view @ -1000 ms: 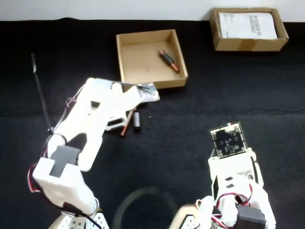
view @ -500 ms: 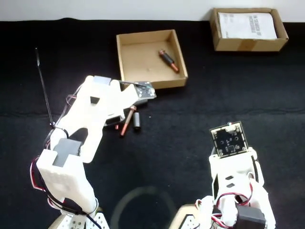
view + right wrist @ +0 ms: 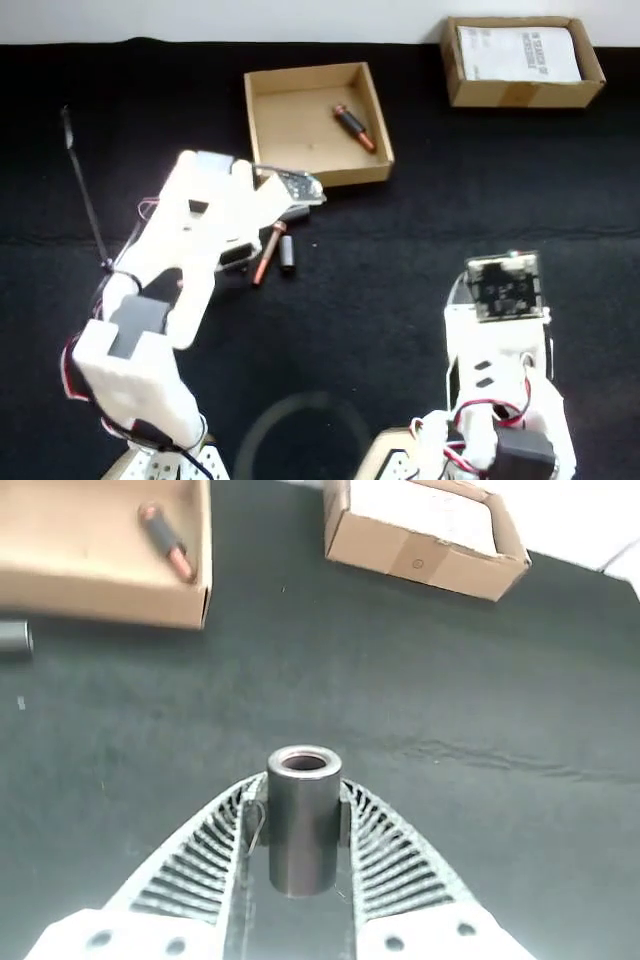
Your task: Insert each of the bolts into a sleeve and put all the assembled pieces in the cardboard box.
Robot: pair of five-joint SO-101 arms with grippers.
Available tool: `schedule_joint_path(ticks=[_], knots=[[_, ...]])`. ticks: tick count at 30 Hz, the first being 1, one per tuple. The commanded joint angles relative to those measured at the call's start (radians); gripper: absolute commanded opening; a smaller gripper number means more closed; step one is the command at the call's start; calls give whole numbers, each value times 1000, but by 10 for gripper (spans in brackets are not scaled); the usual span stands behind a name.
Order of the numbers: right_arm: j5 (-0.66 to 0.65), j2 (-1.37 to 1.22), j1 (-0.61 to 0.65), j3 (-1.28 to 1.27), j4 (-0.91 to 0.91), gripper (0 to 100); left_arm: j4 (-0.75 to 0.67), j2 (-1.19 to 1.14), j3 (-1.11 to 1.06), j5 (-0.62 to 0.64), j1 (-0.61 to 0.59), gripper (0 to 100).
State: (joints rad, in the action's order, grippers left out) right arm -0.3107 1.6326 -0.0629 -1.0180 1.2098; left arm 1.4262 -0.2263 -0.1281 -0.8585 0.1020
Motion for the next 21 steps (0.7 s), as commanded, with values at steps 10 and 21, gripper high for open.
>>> schedule_joint_path(ticks=[10,21], knots=[[23,2,292,-308,-325,8,137,496,85,367,97,8],[250,2,479,-409,-355,9,-265,1030,-383,608,180,8]])
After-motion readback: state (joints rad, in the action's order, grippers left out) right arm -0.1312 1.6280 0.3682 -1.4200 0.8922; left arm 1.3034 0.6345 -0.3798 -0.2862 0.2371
